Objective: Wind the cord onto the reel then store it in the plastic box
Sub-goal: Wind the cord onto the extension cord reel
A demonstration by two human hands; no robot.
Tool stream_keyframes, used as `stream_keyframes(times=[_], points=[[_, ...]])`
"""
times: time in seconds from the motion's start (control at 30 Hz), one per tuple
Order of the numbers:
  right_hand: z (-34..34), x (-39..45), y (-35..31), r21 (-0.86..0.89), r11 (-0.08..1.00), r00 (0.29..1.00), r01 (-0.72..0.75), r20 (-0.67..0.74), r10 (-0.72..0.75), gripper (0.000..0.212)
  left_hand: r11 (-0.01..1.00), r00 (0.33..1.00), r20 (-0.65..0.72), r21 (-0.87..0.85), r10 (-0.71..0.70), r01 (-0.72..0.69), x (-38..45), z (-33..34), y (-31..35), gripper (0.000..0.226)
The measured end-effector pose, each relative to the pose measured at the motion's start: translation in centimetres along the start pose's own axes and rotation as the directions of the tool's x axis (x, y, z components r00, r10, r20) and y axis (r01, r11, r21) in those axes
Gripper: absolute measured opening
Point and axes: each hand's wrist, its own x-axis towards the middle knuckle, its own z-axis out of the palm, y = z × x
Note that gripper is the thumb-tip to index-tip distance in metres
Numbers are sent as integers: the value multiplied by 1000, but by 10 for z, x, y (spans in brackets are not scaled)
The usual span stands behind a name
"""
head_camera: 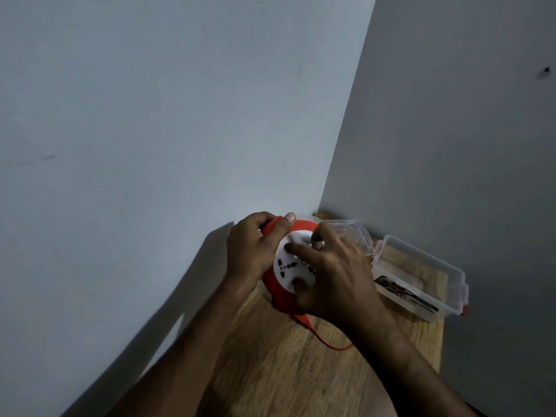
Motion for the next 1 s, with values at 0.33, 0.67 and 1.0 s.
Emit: stream_keyframes(times=[0.33,0.67,1.0], points=[[-12,-10,-17,-31,999,989,-37,-147,33,48,999,1000,1,-24,-27,27,2,-4,0,39],[-2,-5,0,-173,955,954,241,224,-200,79,1000,1000,15,-10,13,-13,0,-1,-4,42],[2,-4,1,-42,996,995,82,-58,-85,57,999,1000,4,28,27,-27,-1,0,-2,40]])
